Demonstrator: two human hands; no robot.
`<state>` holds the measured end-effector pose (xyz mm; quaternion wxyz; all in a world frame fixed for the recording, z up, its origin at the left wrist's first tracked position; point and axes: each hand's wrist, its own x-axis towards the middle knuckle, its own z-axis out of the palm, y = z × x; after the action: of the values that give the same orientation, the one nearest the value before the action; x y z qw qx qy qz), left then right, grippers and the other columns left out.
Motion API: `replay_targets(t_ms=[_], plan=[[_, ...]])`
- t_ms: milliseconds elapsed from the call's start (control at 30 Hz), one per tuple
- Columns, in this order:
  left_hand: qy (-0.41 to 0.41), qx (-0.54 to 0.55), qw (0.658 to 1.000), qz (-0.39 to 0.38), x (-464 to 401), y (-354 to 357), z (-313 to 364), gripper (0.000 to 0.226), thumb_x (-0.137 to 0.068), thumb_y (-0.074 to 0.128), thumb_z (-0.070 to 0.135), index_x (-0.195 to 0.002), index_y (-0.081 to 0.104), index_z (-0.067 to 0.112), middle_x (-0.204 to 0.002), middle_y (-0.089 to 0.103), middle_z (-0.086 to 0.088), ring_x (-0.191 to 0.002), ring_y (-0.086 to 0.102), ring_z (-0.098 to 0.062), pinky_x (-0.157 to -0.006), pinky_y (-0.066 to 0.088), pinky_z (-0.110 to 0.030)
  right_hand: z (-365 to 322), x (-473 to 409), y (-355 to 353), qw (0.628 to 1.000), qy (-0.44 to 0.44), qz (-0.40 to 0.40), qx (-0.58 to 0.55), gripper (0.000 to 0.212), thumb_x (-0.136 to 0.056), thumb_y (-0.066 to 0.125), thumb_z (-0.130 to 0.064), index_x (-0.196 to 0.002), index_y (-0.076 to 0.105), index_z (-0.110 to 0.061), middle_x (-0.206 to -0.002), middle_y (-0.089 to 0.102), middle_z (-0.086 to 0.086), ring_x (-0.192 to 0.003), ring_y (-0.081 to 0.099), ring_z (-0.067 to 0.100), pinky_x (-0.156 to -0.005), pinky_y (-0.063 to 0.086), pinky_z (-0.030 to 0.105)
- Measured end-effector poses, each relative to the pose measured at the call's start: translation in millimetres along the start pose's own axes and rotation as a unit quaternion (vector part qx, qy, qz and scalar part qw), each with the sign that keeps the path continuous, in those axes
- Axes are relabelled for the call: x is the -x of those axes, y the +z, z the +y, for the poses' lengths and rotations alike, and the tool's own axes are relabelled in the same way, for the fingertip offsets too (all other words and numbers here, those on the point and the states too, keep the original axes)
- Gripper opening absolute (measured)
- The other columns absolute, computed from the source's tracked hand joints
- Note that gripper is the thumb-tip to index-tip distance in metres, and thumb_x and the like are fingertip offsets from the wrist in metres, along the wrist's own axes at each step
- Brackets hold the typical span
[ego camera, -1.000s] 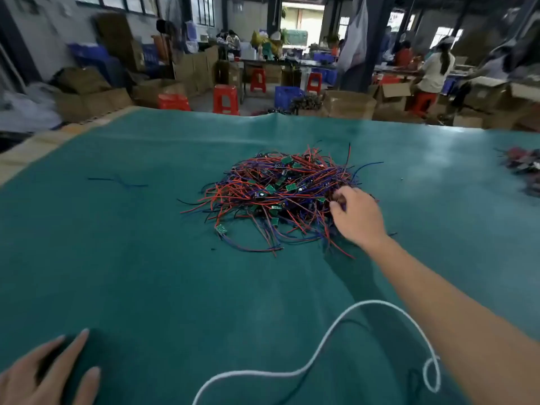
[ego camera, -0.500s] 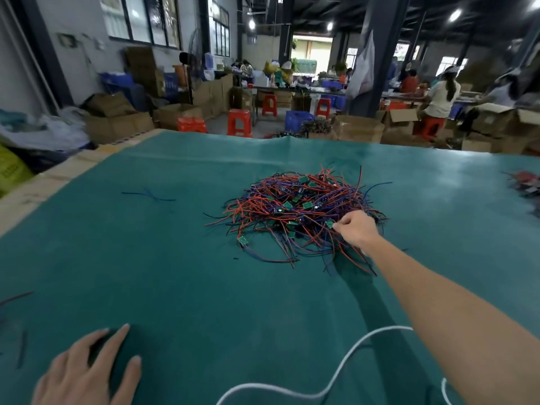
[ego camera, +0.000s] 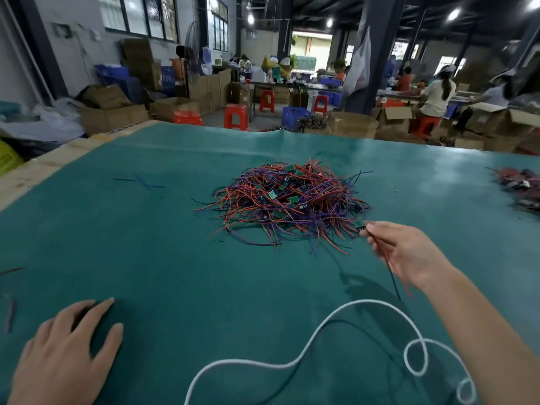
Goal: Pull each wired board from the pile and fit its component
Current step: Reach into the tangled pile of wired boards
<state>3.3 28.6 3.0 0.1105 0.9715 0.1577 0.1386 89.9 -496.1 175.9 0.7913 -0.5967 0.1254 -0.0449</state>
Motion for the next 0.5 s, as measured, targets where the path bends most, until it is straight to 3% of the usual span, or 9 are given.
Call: replay_targets(t_ms=[67,133,167,233,300,333,400,433,500], plan=[[-0.007,0.002,1.000,-0.008,3.7,-8.9,13.9,0.055,-0.083,0.038,0.075,-0.129,0.053,0.048,-0.124,0.049,0.007,-0.115,0.050,-0.032,-0.096,0.048,-0.056,2.6,23.6,2.6,0.998,-0.067,0.014,0.010,0.013,-0.089,0.066,0.004,-0.101,0.069,-0.001,-0.078,0.076,0.011,-0.056,0.066,0.010,-0.054,0.053,0.017],[-0.016,0.036,0.999,-0.006,7.2,-28.1,31.9,0.037,-0.080,0.064,0.056,-0.115,0.065,0.044,-0.119,0.058,0.002,-0.112,0.056,-0.035,-0.094,0.050,-0.057,7.5,46.5,13.7,0.982,-0.163,0.045,0.084,0.014,-0.086,0.072,0.001,-0.096,0.073,-0.008,-0.079,0.077,0.011,-0.057,0.067,0.013,-0.053,0.053,0.020],[-0.005,0.077,0.997,0.002,7.7,-37.0,44.2,0.025,-0.078,0.077,0.039,-0.101,0.070,0.046,-0.111,0.066,0.003,-0.106,0.061,-0.033,-0.090,0.052,-0.054,12.6,56.2,23.0,0.964,-0.214,0.063,0.141,0.014,-0.085,0.076,-0.001,-0.093,0.074,-0.013,-0.077,0.077,0.009,-0.058,0.068,0.015,-0.054,0.054,0.021],[0.040,0.238,0.970,-0.032,3.3,-56.0,86.4,0.037,-0.078,0.083,0.015,-0.085,0.073,0.050,-0.090,0.075,0.014,-0.089,0.071,-0.012,-0.082,0.055,-0.032,27.4,69.3,48.7,0.915,-0.309,0.080,0.248,0.017,-0.083,0.080,-0.005,-0.089,0.074,-0.020,-0.075,0.077,-0.002,-0.060,0.070,0.012,-0.059,0.056,0.021],[0.095,0.428,0.880,-0.181,4.1,-63.5,146.9,0.019,-0.089,0.075,0.025,-0.096,0.076,0.043,-0.090,0.078,0.011,-0.090,0.073,-0.005,-0.079,0.054,-0.014,50.1,74.2,76.8,0.850,-0.389,0.059,0.350,0.018,-0.081,0.081,-0.007,-0.088,0.073,-0.022,-0.075,0.075,-0.013,-0.064,0.069,0.003,-0.065,0.056,0.020],[0.097,0.526,0.802,-0.267,1.2,-59.9,178.4,0.011,-0.095,0.068,0.031,-0.101,0.077,0.031,-0.095,0.079,0.002,-0.095,0.074,-0.011,-0.080,0.057,-0.018,63.2,74.4,90.4,0.814,-0.417,0.037,0.403,0.017,-0.081,0.080,-0.008,-0.088,0.072,-0.021,-0.075,0.073,-0.014,-0.065,0.068,0.002,-0.066,0.057,0.023],[0.049,0.636,0.666,-0.388,-5.6,-50.6,236.3,0.028,-0.101,0.056,0.031,-0.103,0.072,0.009,-0.102,0.077,-0.011,-0.092,0.074,-0.021,-0.076,0.058,-0.025,88.7,71.0,108.3,0.757,-0.433,-0.009,0.489,0.017,-0.079,0.076,-0.008,-0.089,0.069,-0.020,-0.075,0.071,-0.008,-0.065,0.066,0.013,-0.063,0.056,0.033],[0.040,0.652,0.631,-0.419,-10.9,-44.7,256.7,0.031,-0.102,0.051,0.029,-0.098,0.070,0.005,-0.098,0.074,-0.012,-0.084,0.072,-0.019,-0.073,0.057,-0.024,100.4,67.5,110.9,0.754,-0.422,-0.015,0.503,0.016,-0.079,0.075,-0.009,-0.088,0.068,-0.020,-0.074,0.070,-0.006,-0.065,0.065,0.017,-0.061,0.054,0.037],[0.042,0.667,0.589,-0.454,-17.6,-31.2,282.9,0.031,-0.102,0.051,0.026,-0.086,0.069,0.007,-0.086,0.072,-0.012,-0.071,0.067,-0.016,-0.068,0.056,-0.023,117.1,60.4,103.9,0.807,-0.364,0.017,0.465,0.012,-0.083,0.076,-0.010,-0.085,0.070,-0.020,-0.071,0.070,-0.007,-0.063,0.064,0.013,-0.063,0.055,0.039]])
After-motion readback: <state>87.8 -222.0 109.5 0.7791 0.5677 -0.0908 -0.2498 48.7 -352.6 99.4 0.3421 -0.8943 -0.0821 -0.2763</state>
